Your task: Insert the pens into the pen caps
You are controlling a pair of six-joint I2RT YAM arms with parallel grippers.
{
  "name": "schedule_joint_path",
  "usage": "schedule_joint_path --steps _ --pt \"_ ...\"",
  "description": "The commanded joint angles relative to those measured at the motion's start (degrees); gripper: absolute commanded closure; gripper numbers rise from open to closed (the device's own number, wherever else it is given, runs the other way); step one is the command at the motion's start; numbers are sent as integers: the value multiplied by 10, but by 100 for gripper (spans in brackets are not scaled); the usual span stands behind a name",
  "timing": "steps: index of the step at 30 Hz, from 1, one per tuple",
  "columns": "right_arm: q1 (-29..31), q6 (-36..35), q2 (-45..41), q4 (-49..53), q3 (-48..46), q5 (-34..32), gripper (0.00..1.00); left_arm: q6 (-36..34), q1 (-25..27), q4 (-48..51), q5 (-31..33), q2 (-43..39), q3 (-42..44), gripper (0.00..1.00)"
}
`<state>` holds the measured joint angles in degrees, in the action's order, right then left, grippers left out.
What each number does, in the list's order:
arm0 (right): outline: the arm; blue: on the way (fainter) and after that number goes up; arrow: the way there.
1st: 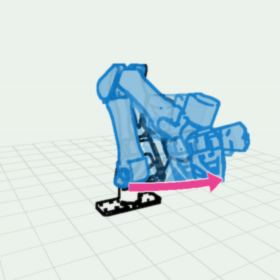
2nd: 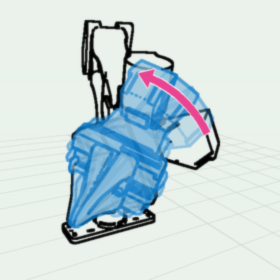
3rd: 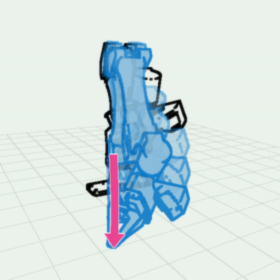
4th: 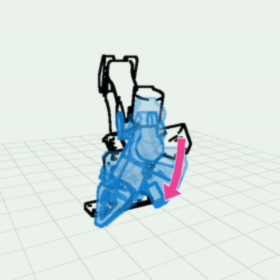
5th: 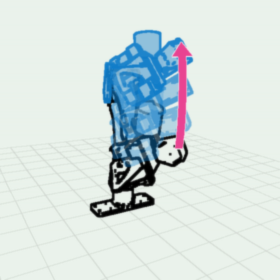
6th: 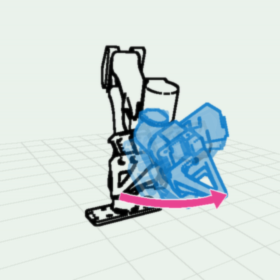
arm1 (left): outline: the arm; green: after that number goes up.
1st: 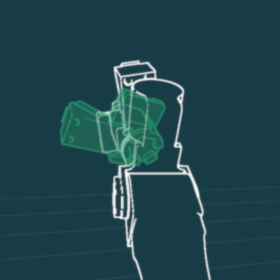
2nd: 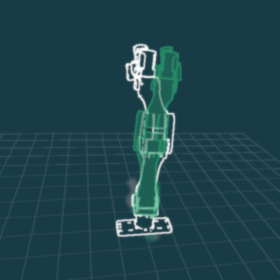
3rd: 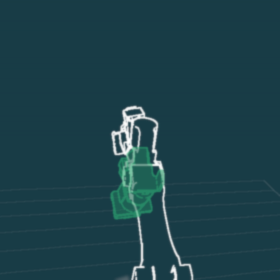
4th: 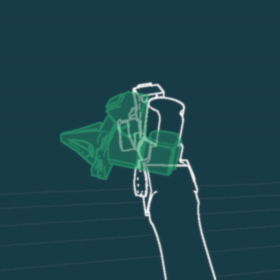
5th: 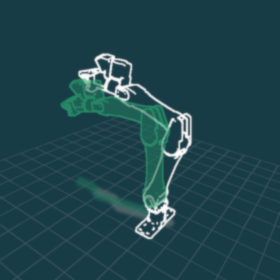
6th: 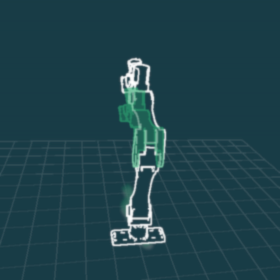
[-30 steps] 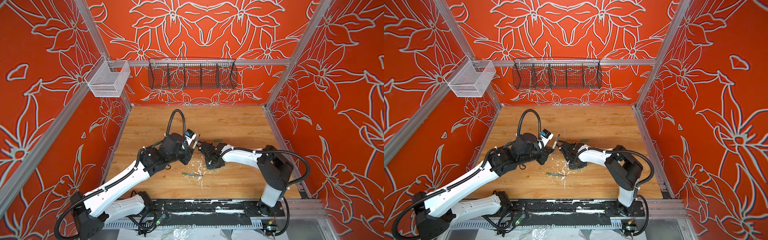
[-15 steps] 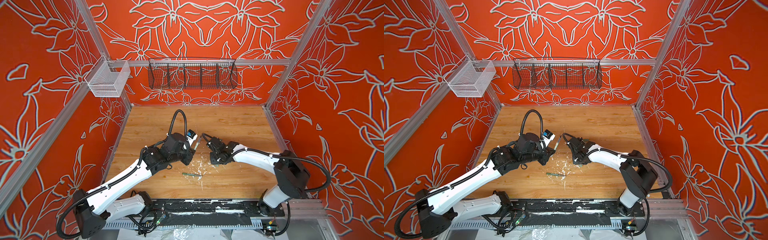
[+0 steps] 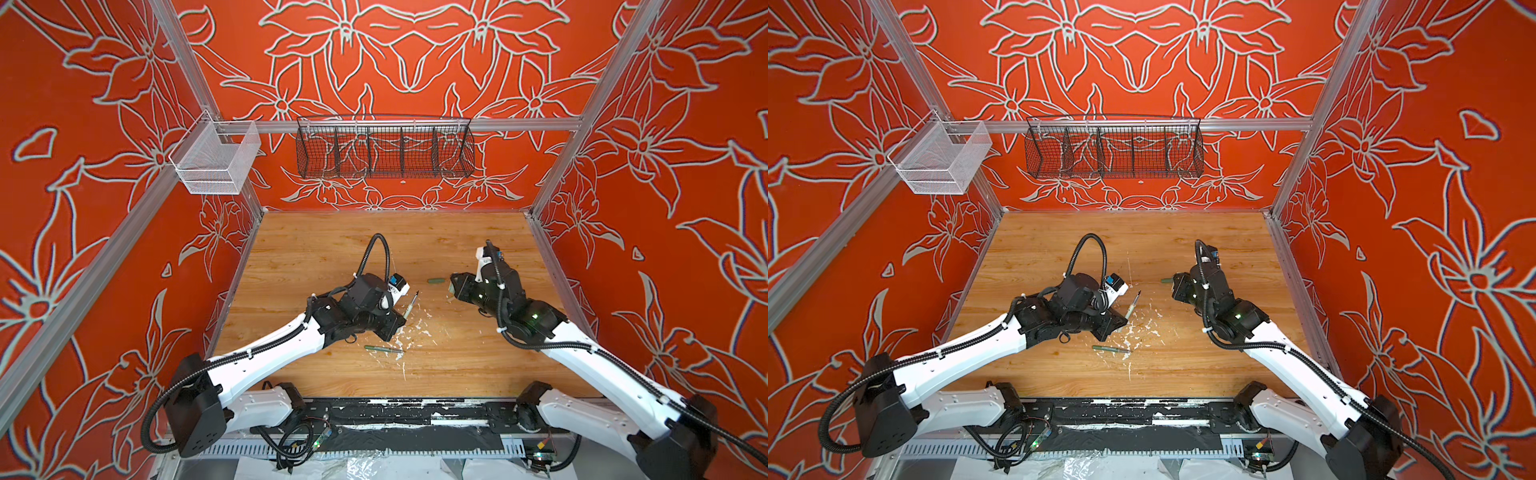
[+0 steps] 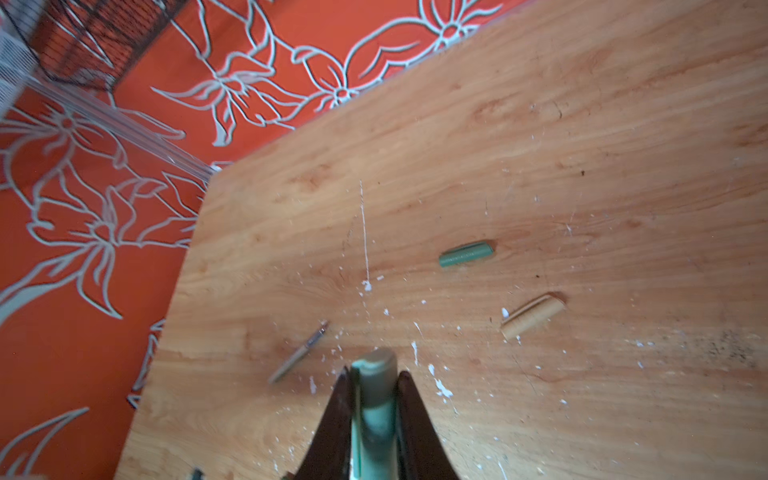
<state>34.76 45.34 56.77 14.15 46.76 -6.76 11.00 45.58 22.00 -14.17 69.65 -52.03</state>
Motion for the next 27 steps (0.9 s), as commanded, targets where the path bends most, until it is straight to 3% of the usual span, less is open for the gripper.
schedule_joint_path --steps 1,16,27 --pt "-5 35 -11 -48 -12 11 85 15 11 -51 -22 15 -12 100" --pt "-7 40 33 -123 2 77 85 11 29 -73 -27 57 -45 100" --pt "-8 73 2 -140 -16 61 85 6 36 -76 -16 75 -62 100"
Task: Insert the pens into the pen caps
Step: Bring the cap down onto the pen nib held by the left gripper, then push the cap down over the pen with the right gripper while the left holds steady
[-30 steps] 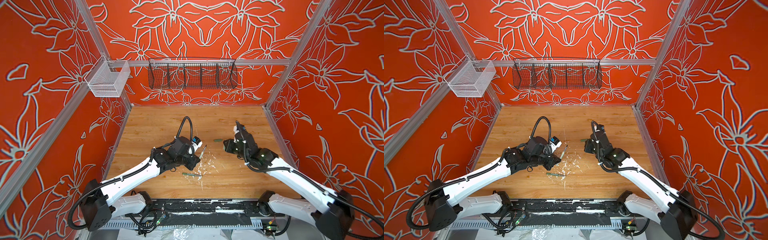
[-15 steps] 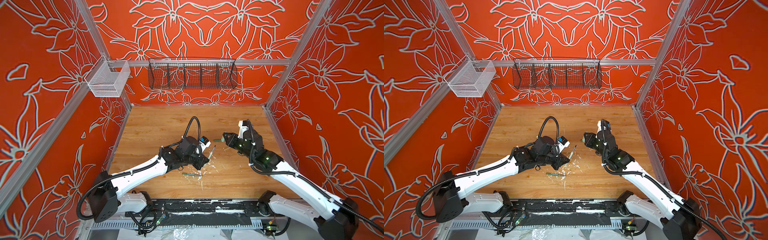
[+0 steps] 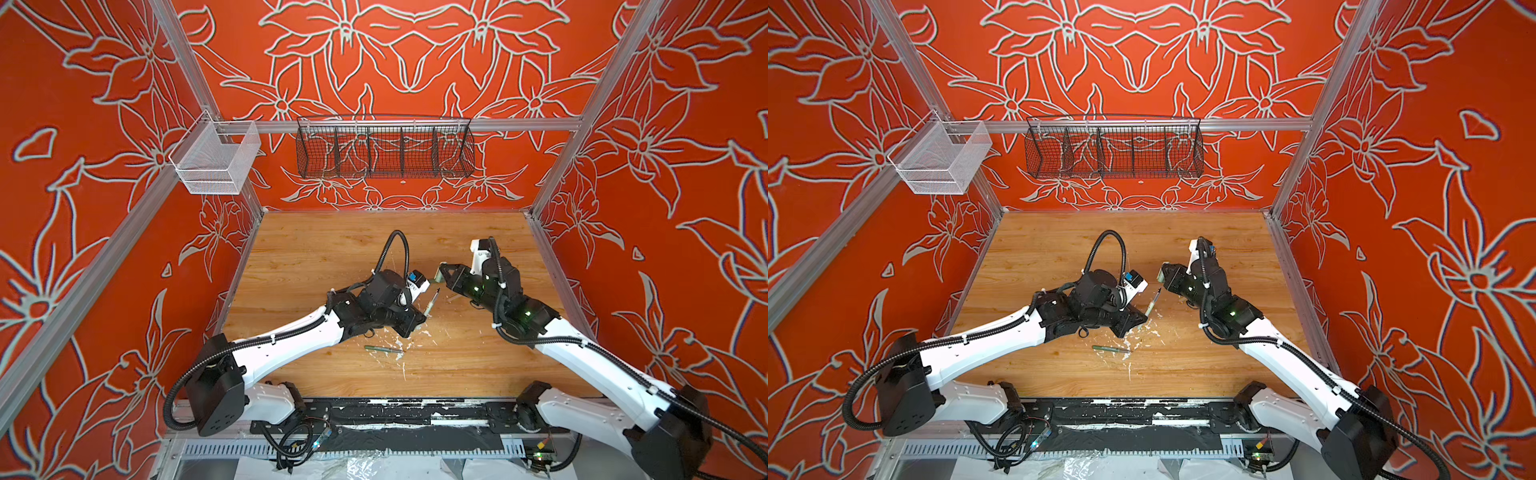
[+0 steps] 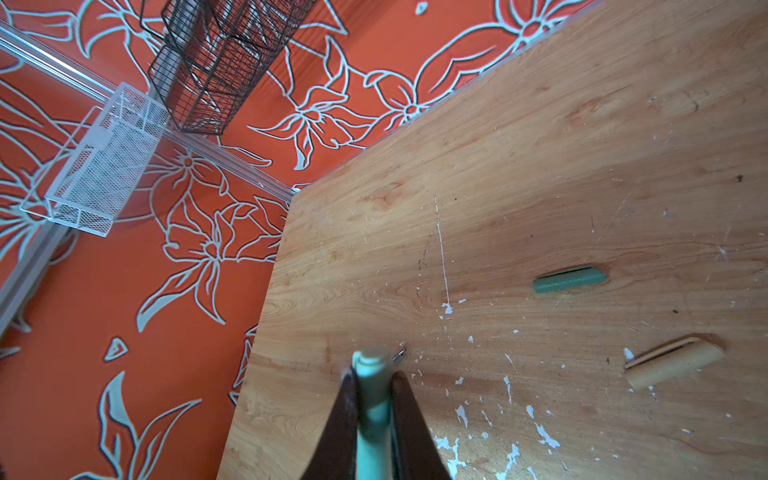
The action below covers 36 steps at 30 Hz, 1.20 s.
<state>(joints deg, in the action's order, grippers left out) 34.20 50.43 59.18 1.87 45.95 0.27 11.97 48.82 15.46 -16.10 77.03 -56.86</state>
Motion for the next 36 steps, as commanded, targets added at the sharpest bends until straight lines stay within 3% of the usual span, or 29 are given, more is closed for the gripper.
schedule_joint_path --steps 1,9,36 --pt "-3 22 -29 -14 -9 -13 85 -6 4 -10 4 1 -15 100" --pt "-6 2 -31 50 26 7 85 -9 4 -6 11 2 -19 100" --pt "-5 7 -54 48 2 19 86 -16 4 -14 5 0 -30 100"
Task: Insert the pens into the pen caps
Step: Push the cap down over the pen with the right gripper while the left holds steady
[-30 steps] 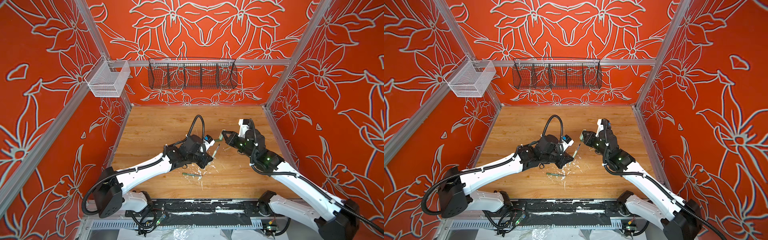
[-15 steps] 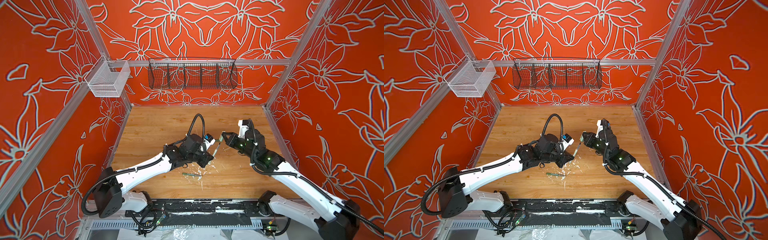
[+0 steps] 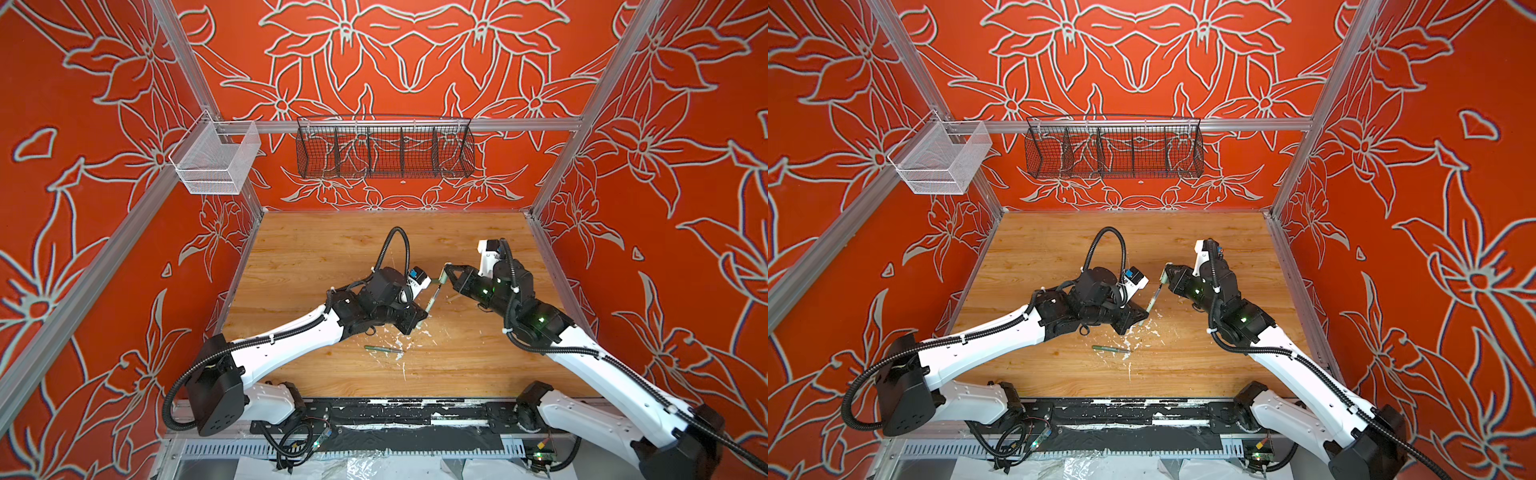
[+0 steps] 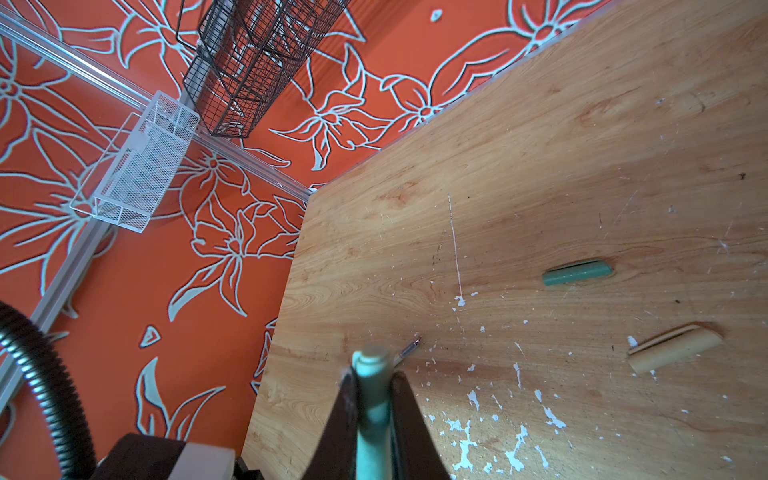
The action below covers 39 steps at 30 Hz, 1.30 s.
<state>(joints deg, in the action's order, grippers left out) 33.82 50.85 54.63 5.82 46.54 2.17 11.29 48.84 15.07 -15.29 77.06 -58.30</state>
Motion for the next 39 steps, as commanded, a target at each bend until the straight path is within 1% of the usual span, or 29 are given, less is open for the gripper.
schedule_joint_path --steps 1,6,14,18,27,31,39 --pt "-2 4 -10 5 -7 -1 86 -9 4 -10 -4 0 -16 100" --pt "-2 22 -13 -22 -24 9 86 -8 4 -8 3 4 -17 100" --pt "-2 22 -24 -10 -23 13 86 -7 4 -13 0 20 -24 100" --pt "-1 22 -27 -7 -27 19 86 -8 4 -15 16 15 -26 100" --pt "-1 5 -29 9 -33 14 86 -8 3 -34 25 -6 -21 100" --pt "-1 1 -32 -16 -43 22 86 -7 4 -33 32 -8 -22 100" --pt "2 19 -47 -76 -81 31 86 -3 4 -44 50 -4 -28 100"
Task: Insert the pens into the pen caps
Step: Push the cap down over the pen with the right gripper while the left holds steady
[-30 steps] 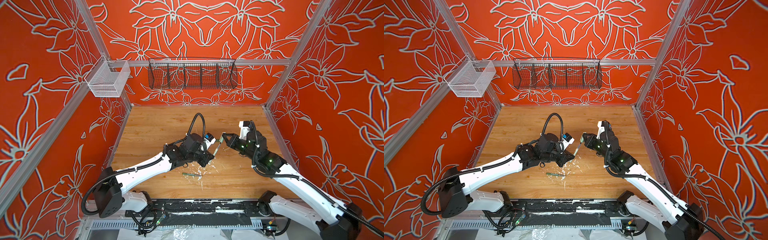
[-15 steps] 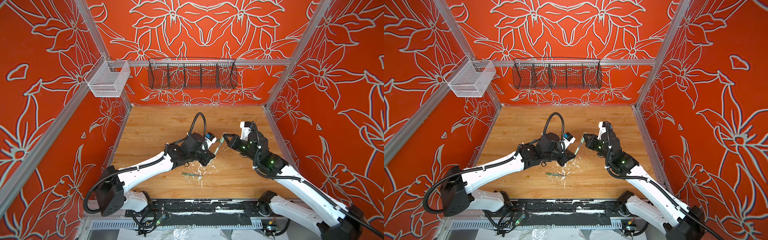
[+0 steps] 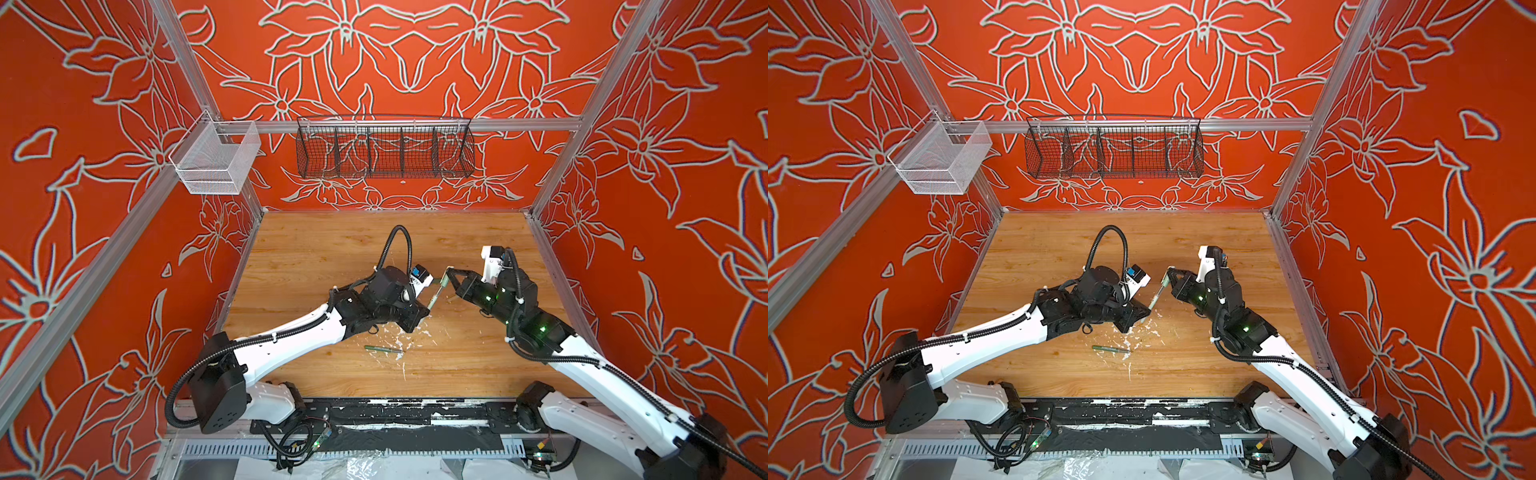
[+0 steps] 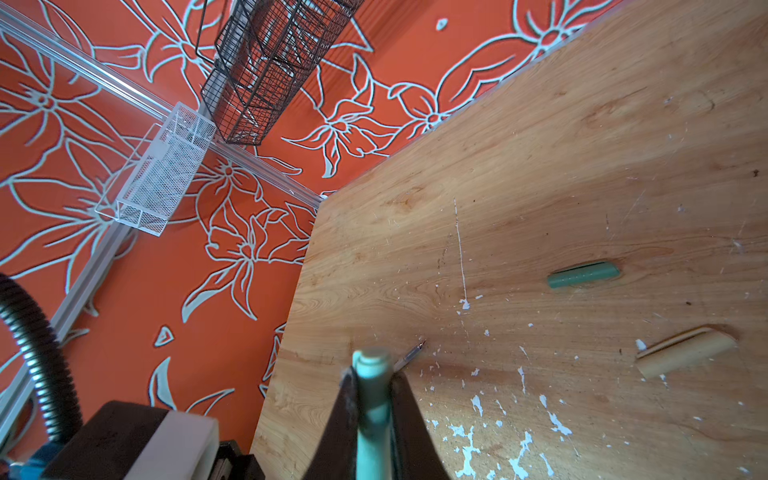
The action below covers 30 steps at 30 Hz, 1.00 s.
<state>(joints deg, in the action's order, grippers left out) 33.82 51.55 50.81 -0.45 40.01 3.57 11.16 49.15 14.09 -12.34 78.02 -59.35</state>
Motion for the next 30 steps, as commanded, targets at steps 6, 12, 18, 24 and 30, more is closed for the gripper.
schedule_joint_path --steps 6,12,18,24,30 --pt "6 28 -10 -61 -41 26 86 -3 1 -42 21 -8 -23 100" --pt "11 24 -11 -74 -50 17 86 -5 0 -42 21 -7 -28 100" --pt "13 -25 -15 -45 -27 9 86 -8 1 -38 8 0 -33 100" --pt "13 -73 -7 -9 16 19 86 -10 1 -35 -14 11 -41 100" --pt "13 -89 12 18 50 44 86 -11 0 -34 -10 3 -41 100"
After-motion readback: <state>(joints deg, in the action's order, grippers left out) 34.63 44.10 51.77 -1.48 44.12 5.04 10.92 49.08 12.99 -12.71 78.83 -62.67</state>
